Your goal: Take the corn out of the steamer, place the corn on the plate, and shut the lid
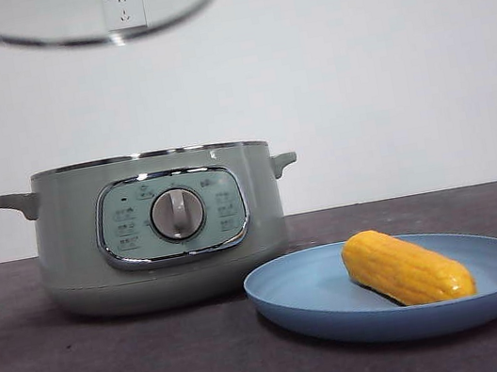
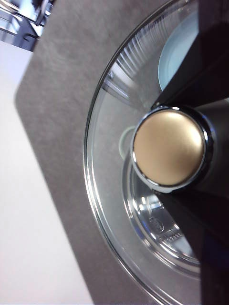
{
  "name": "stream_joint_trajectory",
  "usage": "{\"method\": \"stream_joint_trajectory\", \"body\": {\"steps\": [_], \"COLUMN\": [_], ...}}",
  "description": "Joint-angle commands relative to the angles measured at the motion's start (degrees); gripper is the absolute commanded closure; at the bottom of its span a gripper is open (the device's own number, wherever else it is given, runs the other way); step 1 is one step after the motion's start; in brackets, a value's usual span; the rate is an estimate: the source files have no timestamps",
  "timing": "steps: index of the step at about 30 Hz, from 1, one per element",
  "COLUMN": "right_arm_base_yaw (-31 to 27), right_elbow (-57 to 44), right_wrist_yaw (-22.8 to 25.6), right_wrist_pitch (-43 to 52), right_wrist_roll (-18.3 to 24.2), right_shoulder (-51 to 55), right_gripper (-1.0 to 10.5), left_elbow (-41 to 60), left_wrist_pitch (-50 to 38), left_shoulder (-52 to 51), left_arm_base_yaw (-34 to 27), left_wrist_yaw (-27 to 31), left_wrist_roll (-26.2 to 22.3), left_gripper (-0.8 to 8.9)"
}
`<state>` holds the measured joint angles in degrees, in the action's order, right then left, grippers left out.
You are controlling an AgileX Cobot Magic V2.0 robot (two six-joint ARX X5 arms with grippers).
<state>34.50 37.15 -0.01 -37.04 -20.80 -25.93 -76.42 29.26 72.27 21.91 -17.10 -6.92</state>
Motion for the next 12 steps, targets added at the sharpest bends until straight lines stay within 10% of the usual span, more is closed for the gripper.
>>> {"method": "stream_joint_trajectory", "body": {"steps": [1, 12], "right_arm_base_yaw": [0.1, 0.1], "right_elbow": [-0.2, -0.2], "right_wrist_yaw": [0.0, 0.4], "right_wrist_pitch": [0.0, 0.1], "right_wrist_roll": [-0.4, -0.4], "right_shoulder": [0.2, 0.2], "right_gripper": [3.8, 3.8], "left_elbow": [-0.4, -0.4], "left_wrist_pitch": [-7.7, -12.5], "left_shoulder": [1.8, 14.5], "left_arm_base_yaw": [0.3, 0.2], "left_wrist_yaw": [-0.2, 2.0], "left_wrist_roll": [-0.8, -2.4], "left_gripper": [8.19, 8.20]}}
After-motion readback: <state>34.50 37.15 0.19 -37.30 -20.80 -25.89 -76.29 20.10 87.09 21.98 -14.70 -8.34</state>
